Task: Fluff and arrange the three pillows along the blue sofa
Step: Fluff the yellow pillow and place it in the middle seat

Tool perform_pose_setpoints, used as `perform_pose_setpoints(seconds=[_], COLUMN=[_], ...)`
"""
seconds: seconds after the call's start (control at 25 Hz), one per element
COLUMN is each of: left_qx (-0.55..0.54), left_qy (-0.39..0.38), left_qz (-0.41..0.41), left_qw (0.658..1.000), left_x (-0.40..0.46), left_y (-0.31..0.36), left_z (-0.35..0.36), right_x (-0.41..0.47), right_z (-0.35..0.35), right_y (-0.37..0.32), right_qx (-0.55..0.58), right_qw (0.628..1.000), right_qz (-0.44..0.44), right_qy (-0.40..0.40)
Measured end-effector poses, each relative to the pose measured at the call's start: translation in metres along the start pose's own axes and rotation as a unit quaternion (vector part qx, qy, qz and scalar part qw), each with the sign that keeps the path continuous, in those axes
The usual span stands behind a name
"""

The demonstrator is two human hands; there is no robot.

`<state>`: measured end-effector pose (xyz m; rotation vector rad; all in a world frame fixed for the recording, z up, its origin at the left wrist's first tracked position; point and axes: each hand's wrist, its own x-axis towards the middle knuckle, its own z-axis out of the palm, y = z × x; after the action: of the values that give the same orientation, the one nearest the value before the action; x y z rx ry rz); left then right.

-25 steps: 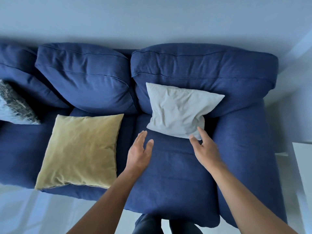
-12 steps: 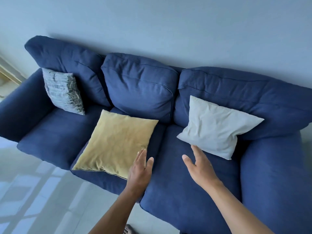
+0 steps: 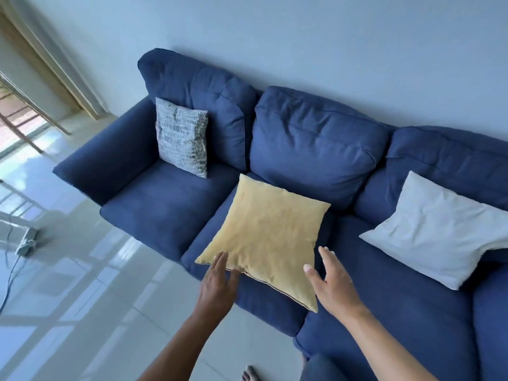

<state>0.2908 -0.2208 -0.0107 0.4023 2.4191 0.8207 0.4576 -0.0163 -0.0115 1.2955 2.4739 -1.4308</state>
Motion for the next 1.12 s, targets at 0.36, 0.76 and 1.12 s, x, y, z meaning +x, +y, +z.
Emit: perform_pose_setpoints(seconds=[0.36, 0.76, 1.12], left_qx=[0.035, 0.076, 0.05], left_qy=[-0.038, -0.136, -0.212], left_qz=[-0.002, -0.047, -0.16], left_qw=[0.999, 0.987, 0.963], left_x=[0.106, 0.267, 0.4], left_y=[0.001, 0.011, 0.002], left_z=[-0.033, -0.026, 0.052], right_x=[0.102, 0.213, 0.304], right_z=[0.036, 0.048, 0.078], right_y=[-0.018, -0.032, 0.054], right_qx=[-0.015, 0.001, 0.151], right_qw=[0.996, 0.979, 0.911], right_qz=[0.079, 0.202, 0.374], right_qy=[-0.033, 0.002, 0.086])
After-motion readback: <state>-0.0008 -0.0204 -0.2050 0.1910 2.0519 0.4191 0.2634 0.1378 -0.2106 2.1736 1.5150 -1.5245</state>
